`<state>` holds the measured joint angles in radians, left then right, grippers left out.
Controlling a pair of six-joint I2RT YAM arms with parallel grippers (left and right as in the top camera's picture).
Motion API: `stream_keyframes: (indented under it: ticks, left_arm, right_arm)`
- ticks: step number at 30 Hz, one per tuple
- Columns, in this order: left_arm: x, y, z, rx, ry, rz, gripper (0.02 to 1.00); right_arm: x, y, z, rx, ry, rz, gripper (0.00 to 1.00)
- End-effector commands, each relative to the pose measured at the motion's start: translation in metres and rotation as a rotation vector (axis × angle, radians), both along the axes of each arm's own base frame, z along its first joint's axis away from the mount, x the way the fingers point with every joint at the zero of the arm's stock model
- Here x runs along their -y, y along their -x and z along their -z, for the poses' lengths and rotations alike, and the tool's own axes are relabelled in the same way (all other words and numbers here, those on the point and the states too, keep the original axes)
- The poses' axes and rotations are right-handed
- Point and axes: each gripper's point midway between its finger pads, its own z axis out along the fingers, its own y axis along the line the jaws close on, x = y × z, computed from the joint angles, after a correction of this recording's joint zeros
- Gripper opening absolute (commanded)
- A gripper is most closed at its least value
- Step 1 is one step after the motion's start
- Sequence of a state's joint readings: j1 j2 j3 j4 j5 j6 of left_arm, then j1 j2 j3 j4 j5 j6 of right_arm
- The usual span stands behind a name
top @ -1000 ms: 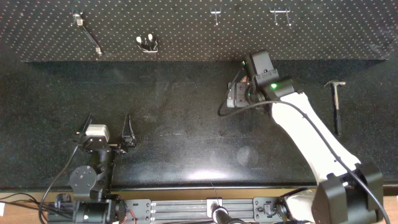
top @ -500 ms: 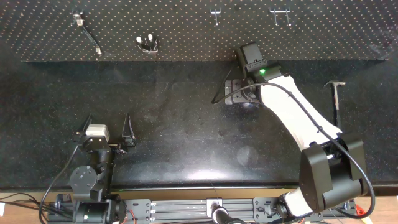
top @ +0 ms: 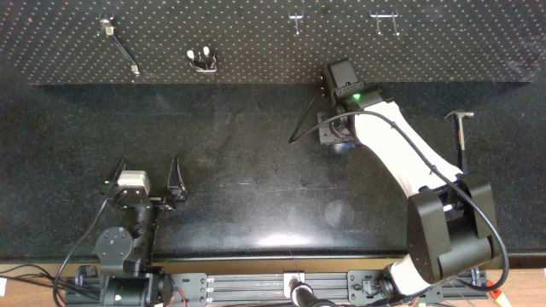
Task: Place Tools Onto Pegboard
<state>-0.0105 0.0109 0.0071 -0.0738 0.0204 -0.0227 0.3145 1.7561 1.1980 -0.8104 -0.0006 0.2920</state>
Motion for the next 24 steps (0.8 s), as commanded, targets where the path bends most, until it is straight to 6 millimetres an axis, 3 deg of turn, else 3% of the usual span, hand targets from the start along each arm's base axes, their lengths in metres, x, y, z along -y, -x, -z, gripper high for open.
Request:
stream_keyframes:
  ticks: [1, 4, 8, 12, 16, 19, 24]
  left_arm:
    - [0.003, 0.0, 0.001, 0.0, -0.012, 0.019, 0.996]
    - [0.003, 0.0, 0.001, 0.0, -0.012, 0.019, 0.996]
    - [0.003, 0.0, 0.001, 0.0, -0.012, 0.019, 0.993]
    - [0.003, 0.0, 0.001, 0.0, -0.012, 0.019, 0.996]
    - [0.003, 0.0, 0.001, 0.0, -0.012, 0.019, 0.993]
    - [0.003, 0.0, 0.001, 0.0, -0.012, 0.019, 0.996]
    - [0.003, 0.0, 0.001, 0.0, -0.012, 0.019, 0.996]
  right_arm:
    - [-0.001, -0.005, -0.002, 0.011, 0.01, -0.005, 0.123]
    - [-0.001, -0.005, -0.005, 0.02, 0.006, -0.004, 0.077]
    - [-0.008, -0.008, -0.054, 0.145, -0.065, -0.012, 0.077]
    - [-0.016, -0.001, -0.171, 0.504, -0.18, -0.042, 0.075]
    - [-0.049, 0.002, -0.248, 0.789, -0.284, -0.166, 0.075]
    - [-0.083, -0.011, -0.267, 0.914, -0.296, -0.293, 0.075]
    - [-0.101, -0.054, -0.244, 0.976, -0.163, -0.231, 0.073]
